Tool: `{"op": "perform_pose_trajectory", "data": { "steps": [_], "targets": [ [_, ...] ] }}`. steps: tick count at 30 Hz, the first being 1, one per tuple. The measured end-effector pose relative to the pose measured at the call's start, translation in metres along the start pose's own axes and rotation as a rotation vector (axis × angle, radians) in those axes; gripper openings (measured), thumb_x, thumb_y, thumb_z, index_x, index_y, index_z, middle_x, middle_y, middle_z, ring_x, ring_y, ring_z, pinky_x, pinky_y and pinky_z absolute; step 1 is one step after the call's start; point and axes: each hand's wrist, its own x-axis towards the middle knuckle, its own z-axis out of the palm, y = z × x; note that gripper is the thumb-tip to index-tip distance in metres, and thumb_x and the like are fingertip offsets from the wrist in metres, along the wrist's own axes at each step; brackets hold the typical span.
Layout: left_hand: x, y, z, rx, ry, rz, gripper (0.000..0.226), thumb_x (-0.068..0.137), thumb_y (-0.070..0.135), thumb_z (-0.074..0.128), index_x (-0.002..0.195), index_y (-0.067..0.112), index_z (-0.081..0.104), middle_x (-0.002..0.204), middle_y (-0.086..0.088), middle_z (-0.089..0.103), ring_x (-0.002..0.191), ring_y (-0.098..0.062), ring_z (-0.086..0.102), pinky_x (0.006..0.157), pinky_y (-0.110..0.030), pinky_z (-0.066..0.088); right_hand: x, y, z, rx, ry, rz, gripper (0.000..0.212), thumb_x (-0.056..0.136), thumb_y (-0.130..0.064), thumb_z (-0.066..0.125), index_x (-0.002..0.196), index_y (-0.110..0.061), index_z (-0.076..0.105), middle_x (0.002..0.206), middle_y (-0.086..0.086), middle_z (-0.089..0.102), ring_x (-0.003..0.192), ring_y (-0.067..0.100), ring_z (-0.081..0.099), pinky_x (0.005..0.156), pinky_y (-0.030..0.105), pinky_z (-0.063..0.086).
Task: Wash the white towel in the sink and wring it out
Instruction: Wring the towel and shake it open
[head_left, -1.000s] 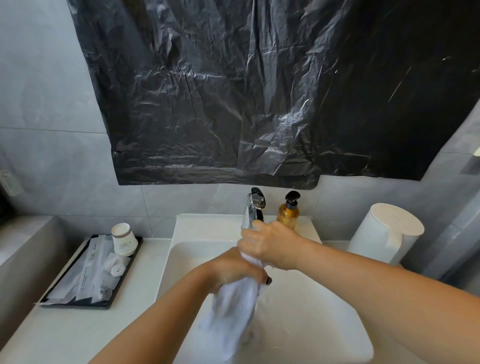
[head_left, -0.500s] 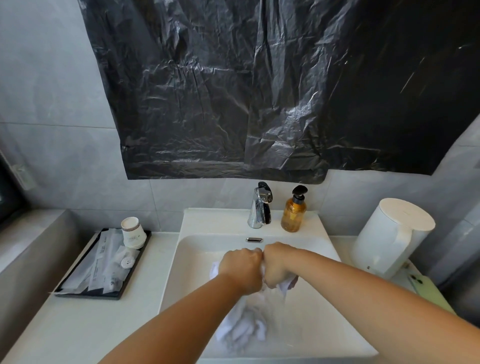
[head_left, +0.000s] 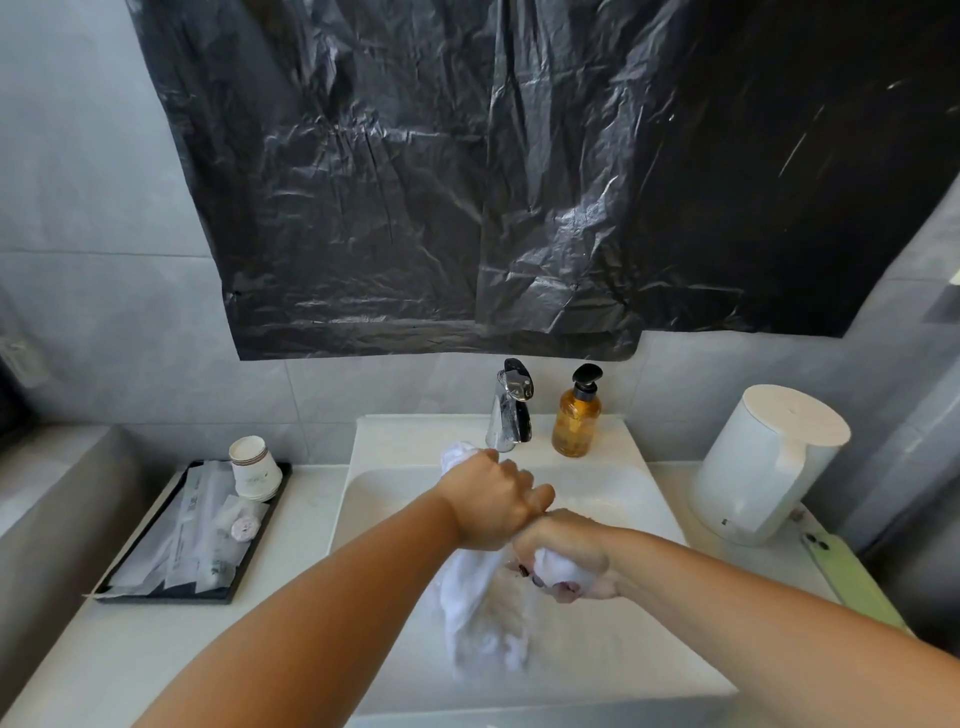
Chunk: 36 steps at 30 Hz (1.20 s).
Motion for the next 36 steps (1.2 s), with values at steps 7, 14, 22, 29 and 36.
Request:
{"op": "perform_pose_trajectory", "data": {
  "steps": [7, 14, 22, 29, 36],
  "targets": [
    [0.010, -0.008, -0.012, -0.090, 0.208, -0.046, 0.029, 0.057, 0.026, 0.080, 0.074, 0.015, 0.060, 0.054, 0.000, 0.052, 0.042, -0.023, 0.050, 0.050, -0.023, 0.026, -0.010, -0.003, 0.004, 0.263, -0.008, -0.107, 0.021, 0.057, -0.010, 0.052, 0.075, -0.013, 0.042, 0.062, 0.006, 0.032, 0.044, 0.015, 0.024, 0.038, 0.021, 0.019],
    [0.000, 0.008, -0.005, -0.697, 0.025, -0.738, 0.014, 0.074, 0.033, 0.067, 0.079, 0.026, 0.056, 0.084, 0.000, 0.068, 0.079, -0.027, 0.062, 0.064, -0.026, 0.037, -0.040, -0.013, -0.026, 0.275, 0.037, -0.174, 0.041, 0.092, -0.045, 0.053, 0.108, -0.007, 0.058, 0.087, 0.012, 0.064, 0.061, 0.025, 0.059, 0.049, 0.027, 0.042],
    [-0.001, -0.001, -0.015, -1.668, 0.088, -0.971, 0.032, 0.061, 0.014, 0.078, 0.085, -0.002, 0.063, 0.077, -0.008, 0.062, 0.074, -0.020, 0.061, 0.080, -0.045, 0.054, -0.038, -0.032, -0.049, -1.305, 0.684, -1.050, 0.091, 0.073, 0.002, 0.061, 0.153, -0.020, 0.021, 0.159, 0.004, 0.009, 0.141, 0.026, 0.025, 0.099, 0.042, 0.047],
    [0.007, 0.017, -0.028, -1.576, -0.060, -0.764, 0.023, 0.076, 0.001, 0.077, 0.089, 0.008, 0.059, 0.089, -0.001, 0.058, 0.086, -0.015, 0.056, 0.082, -0.029, 0.053, -0.008, -0.068, -0.046, -2.069, 0.609, -1.383, 0.041, 0.073, -0.009, 0.073, 0.111, -0.014, 0.060, 0.108, 0.006, 0.060, 0.084, 0.028, 0.057, 0.052, 0.031, 0.047],
    [0.003, 0.021, -0.011, -1.448, -0.098, -1.009, 0.021, 0.060, 0.016, 0.067, 0.058, 0.016, 0.046, 0.062, 0.003, 0.049, 0.061, -0.015, 0.041, 0.059, -0.028, 0.033, 0.000, -0.081, -0.015, -2.140, 0.440, -0.692, 0.029, 0.082, -0.019, 0.067, 0.110, -0.015, 0.059, 0.105, 0.004, 0.062, 0.085, 0.025, 0.066, 0.047, 0.028, 0.023]
  ]
}}
